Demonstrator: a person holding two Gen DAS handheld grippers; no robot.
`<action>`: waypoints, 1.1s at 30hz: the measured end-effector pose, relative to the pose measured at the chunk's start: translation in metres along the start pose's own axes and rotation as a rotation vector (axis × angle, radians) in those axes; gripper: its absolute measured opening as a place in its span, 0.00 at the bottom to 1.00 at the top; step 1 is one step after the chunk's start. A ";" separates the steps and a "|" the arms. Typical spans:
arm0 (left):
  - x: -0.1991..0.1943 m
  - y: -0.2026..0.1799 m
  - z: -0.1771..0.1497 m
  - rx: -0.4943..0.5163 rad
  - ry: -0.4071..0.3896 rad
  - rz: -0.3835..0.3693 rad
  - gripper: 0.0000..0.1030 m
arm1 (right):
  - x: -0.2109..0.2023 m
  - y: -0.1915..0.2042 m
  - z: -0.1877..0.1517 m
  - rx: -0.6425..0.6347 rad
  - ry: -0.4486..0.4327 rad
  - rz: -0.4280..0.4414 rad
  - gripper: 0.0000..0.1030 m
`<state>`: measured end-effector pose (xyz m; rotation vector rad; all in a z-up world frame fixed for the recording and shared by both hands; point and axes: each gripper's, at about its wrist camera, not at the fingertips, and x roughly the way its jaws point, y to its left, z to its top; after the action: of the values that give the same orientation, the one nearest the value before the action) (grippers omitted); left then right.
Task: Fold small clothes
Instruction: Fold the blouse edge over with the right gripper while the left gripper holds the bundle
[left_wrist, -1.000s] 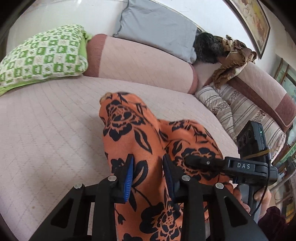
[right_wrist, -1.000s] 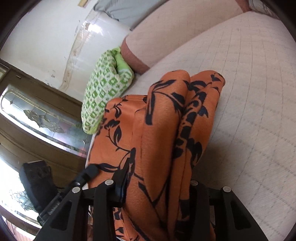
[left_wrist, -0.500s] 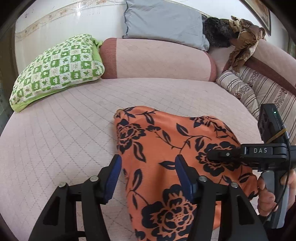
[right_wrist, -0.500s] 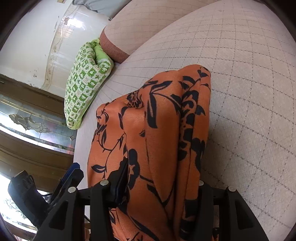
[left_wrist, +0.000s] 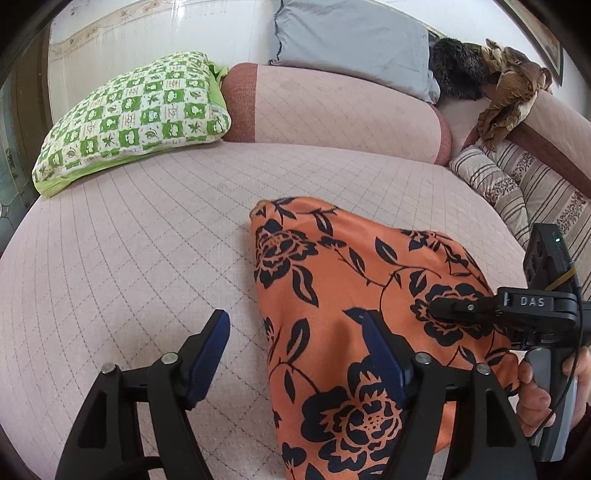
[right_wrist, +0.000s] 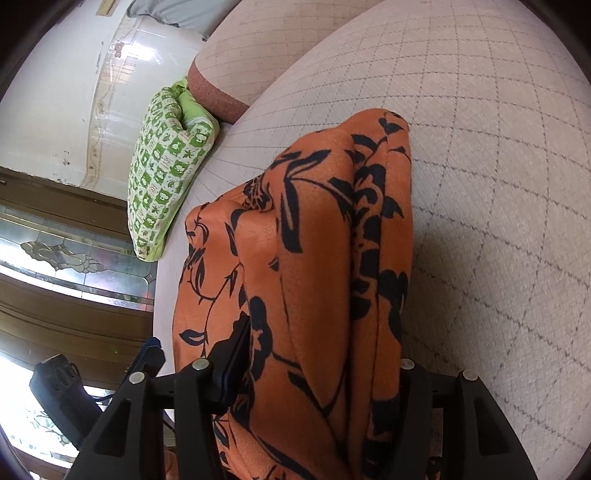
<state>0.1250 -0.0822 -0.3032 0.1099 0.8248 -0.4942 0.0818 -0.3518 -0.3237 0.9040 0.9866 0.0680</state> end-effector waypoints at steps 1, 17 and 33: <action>0.002 0.000 -0.001 0.003 0.008 -0.003 0.79 | -0.002 0.000 -0.001 -0.001 -0.002 0.001 0.56; 0.044 -0.007 -0.016 0.001 0.148 -0.055 0.89 | -0.009 -0.003 -0.007 -0.007 0.016 0.000 0.57; 0.064 -0.008 -0.009 -0.006 0.219 -0.155 0.83 | 0.010 0.010 0.003 -0.087 0.060 -0.034 0.60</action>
<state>0.1515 -0.1111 -0.3552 0.0963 1.0543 -0.6337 0.0926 -0.3429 -0.3229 0.8087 1.0467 0.1089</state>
